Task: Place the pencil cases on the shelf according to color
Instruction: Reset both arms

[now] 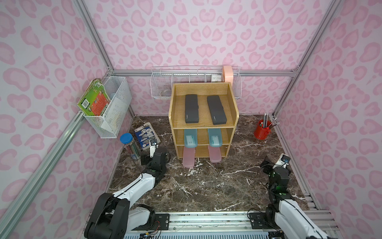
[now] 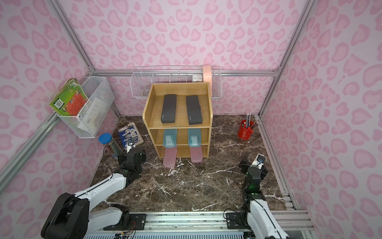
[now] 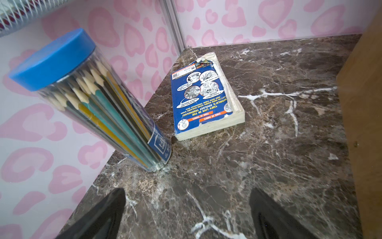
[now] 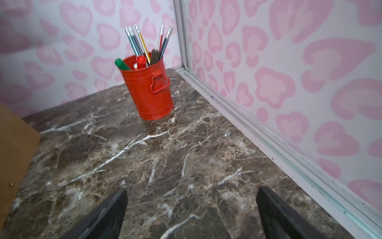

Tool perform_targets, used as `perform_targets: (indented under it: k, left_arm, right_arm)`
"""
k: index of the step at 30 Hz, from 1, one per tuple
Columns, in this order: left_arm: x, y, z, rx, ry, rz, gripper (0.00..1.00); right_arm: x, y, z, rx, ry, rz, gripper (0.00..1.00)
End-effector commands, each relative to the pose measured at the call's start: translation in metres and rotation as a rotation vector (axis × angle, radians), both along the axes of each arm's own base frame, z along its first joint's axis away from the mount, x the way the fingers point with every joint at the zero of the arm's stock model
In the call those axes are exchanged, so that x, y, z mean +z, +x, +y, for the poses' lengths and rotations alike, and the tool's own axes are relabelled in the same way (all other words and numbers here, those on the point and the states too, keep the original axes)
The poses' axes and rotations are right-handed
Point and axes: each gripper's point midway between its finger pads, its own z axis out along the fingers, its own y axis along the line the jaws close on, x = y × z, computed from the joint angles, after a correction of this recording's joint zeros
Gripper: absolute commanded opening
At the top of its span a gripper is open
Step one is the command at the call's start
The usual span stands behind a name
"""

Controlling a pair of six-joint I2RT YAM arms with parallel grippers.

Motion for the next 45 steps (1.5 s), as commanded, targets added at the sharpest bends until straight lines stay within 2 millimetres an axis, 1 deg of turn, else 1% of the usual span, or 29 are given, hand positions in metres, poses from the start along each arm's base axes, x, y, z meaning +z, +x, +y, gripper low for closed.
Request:
perform_targets:
  k: [1, 2, 3, 5, 7, 9, 10, 12, 13, 14, 15, 16, 17, 18, 19, 20, 22, 25, 27, 30, 33, 35, 45]
  left_arm:
    - [0.01, 0.012, 0.004, -0.032, -0.044, -0.175, 0.98]
    - [0.007, 0.012, 0.006, -0.043, -0.049, -0.19, 0.98]
    - [0.008, 0.014, 0.008, -0.047, -0.045, -0.2, 0.98]
    - [0.006, 0.021, 0.001, -0.106, -0.046, -0.182, 0.98]
    - [0.003, 0.026, -0.003, -0.125, -0.046, -0.164, 0.98]
    - [-0.004, 0.028, 0.004, -0.101, -0.058, -0.188, 0.98]
    - [-0.005, 0.031, 0.004, -0.12, -0.051, -0.212, 0.99]
    - [-0.006, 0.035, -0.004, -0.184, -0.034, -0.228, 0.99]
    - [-0.007, 0.036, -0.009, -0.217, -0.028, -0.227, 0.99]
    - [-0.009, 0.039, -0.014, -0.251, -0.027, -0.217, 0.99]
    - [-0.013, 0.044, -0.022, -0.295, -0.038, -0.192, 0.99]
    - [-0.025, 0.047, -0.028, -0.322, -0.058, -0.128, 0.99]
    - [-0.029, 0.056, -0.03, -0.332, -0.057, -0.089, 0.99]
    - [-0.032, 0.061, -0.029, -0.32, -0.062, -0.065, 0.99]
    - [-0.031, 0.06, -0.026, -0.319, -0.08, -0.065, 0.99]
    - [-0.032, 0.059, -0.022, -0.296, -0.089, -0.064, 0.99]
    - [-0.033, 0.062, -0.022, -0.29, -0.087, -0.054, 0.99]
    - [-0.033, 0.062, -0.022, -0.292, -0.093, -0.053, 0.99]
    - [-0.033, 0.061, -0.021, -0.291, -0.095, -0.049, 0.99]
    - [-0.033, 0.061, -0.021, -0.291, -0.094, -0.049, 0.99]
    - [-0.033, 0.061, -0.021, -0.291, -0.094, -0.052, 0.99]
    - [-0.033, 0.061, -0.021, -0.291, -0.094, -0.051, 0.99]
    - [-0.033, 0.061, -0.022, -0.292, -0.094, -0.051, 0.99]
  right_arm:
    - [0.046, 0.034, 0.004, 0.042, -0.082, -0.162, 1.0]
    - [0.043, 0.04, 0.005, 0.051, -0.096, -0.157, 1.0]
    - [0.042, 0.043, 0.007, 0.065, -0.11, -0.163, 1.0]
    - [0.04, 0.045, 0.01, 0.087, -0.135, -0.188, 1.0]
    - [0.045, 0.045, 0.007, 0.068, -0.157, -0.233, 1.0]
    - [0.043, 0.048, 0.012, 0.102, -0.146, -0.236, 1.0]
    - [0.038, 0.05, 0.015, 0.118, -0.143, -0.225, 1.0]
    - [0.036, 0.05, 0.019, 0.14, -0.153, -0.249, 1.0]
    - [0.032, 0.052, 0.021, 0.154, -0.163, -0.25, 1.0]
    - [0.034, 0.053, 0.023, 0.162, -0.18, -0.278, 1.0]
    - [0.031, 0.054, 0.026, 0.169, -0.191, -0.259, 1.0]
    - [0.025, 0.059, 0.03, 0.19, -0.189, -0.209, 1.0]
    - [0.021, 0.064, 0.035, 0.22, -0.185, -0.181, 1.0]
    - [0.026, 0.066, 0.038, 0.231, -0.207, -0.21, 1.0]
    - [0.029, 0.065, 0.037, 0.222, -0.217, -0.236, 1.0]
    - [0.025, 0.065, 0.036, 0.217, -0.208, -0.21, 1.0]
    - [0.02, 0.069, 0.034, 0.205, -0.192, -0.169, 1.0]
    - [0.026, 0.07, 0.034, 0.198, -0.206, -0.209, 1.0]
    - [0.022, 0.07, 0.036, 0.213, -0.203, -0.187, 1.0]
    - [0.026, 0.068, 0.038, 0.218, -0.215, -0.212, 1.0]
    - [0.021, 0.077, 0.036, 0.207, -0.202, -0.176, 1.0]
    - [0.022, 0.074, 0.036, 0.207, -0.207, -0.183, 1.0]
    - [0.021, 0.074, 0.037, 0.205, -0.214, -0.178, 1.0]
